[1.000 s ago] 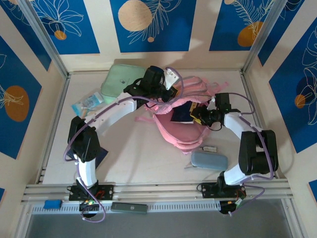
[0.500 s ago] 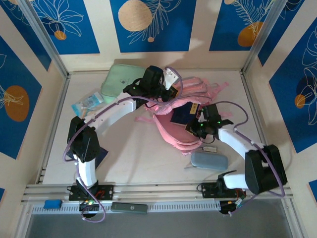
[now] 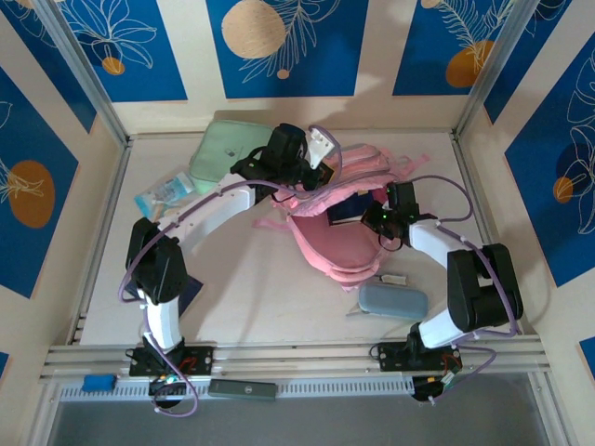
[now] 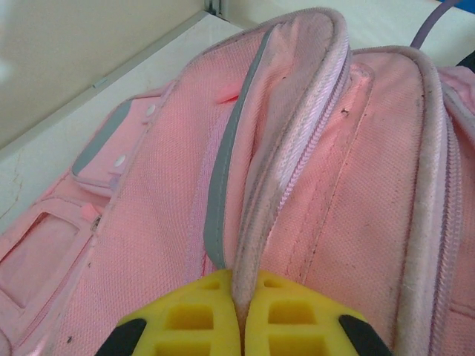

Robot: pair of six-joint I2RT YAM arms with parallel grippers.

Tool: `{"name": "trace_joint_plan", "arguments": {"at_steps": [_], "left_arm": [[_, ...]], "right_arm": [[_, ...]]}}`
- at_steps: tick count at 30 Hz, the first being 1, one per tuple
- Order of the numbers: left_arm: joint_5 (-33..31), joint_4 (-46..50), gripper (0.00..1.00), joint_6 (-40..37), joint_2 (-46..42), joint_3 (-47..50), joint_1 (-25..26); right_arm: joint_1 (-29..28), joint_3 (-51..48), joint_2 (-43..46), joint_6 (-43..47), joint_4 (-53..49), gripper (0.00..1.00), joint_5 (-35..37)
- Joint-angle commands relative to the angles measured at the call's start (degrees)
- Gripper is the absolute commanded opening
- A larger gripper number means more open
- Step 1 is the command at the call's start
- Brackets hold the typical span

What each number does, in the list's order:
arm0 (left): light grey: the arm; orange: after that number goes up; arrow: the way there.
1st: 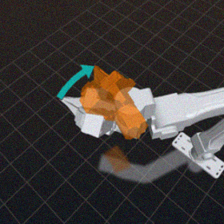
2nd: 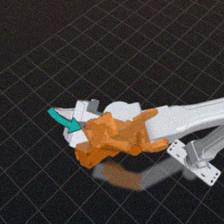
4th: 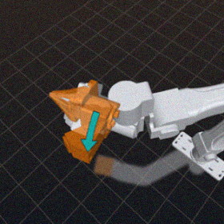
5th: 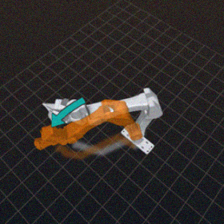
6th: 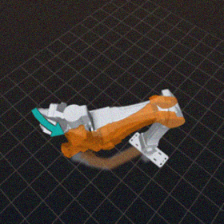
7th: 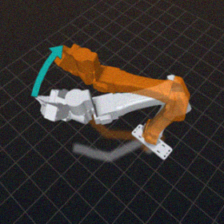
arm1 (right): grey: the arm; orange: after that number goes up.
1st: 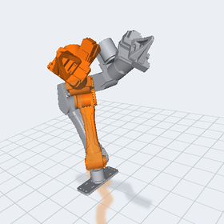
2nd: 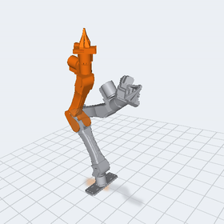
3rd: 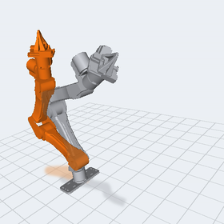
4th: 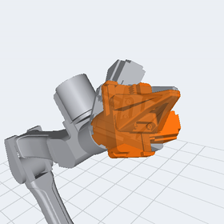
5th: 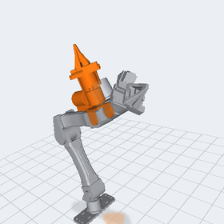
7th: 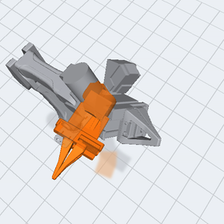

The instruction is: Pack the student bag

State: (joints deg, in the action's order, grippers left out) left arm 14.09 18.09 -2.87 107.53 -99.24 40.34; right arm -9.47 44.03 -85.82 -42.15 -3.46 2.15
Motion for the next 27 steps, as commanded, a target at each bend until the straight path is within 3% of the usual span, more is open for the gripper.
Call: {"name": "trace_joint_plan", "arguments": {"at_steps": [1,3,4,6,12,17,21,23,27], "left_arm": [[4.19,-5.22,0.00,1.83,-3.29,-0.78,-0.30],[4.30,-4.30,0.00,4.77,-3.37,-0.83,-0.66],[6.80,-4.04,0.04,6.44,-3.54,-0.70,-0.99],[11.02,-4.08,0.25,8.75,-4.11,-0.13,-1.16],[19.86,-6.44,0.42,15.33,-12.08,8.98,-1.36],[13.91,-10.97,0.51,20.75,-23.75,23.12,-4.20],[7.49,-7.83,0.59,26.51,-31.40,33.71,-11.74],[4.15,-4.08,0.61,29.06,-34.40,38.24,-16.16],[2.13,-0.10,0.62,31.31,-38.85,44.57,-21.85]], "right_arm": [[-0.41,-1.18,4.04,2.10,1.43,0.04,-4.10],[-1.06,-1.82,7.62,3.13,-1.16,0.06,-5.66],[-1.98,-1.97,9.88,3.54,-3.45,0.06,-4.74],[-3.49,-2.89,14.98,3.92,-6.84,0.09,-2.21],[-6.17,-2.18,32.65,4.07,-20.51,0.12,4.40],[-8.66,0.19,36.91,6.68,-26.79,0.15,2.78],[-13.01,3.93,32.13,9.57,-30.18,0.16,-1.39],[-15.62,4.68,29.35,9.98,-31.73,0.19,0.38],[-12.97,3.96,25.63,7.07,-34.65,0.18,0.92]]}}
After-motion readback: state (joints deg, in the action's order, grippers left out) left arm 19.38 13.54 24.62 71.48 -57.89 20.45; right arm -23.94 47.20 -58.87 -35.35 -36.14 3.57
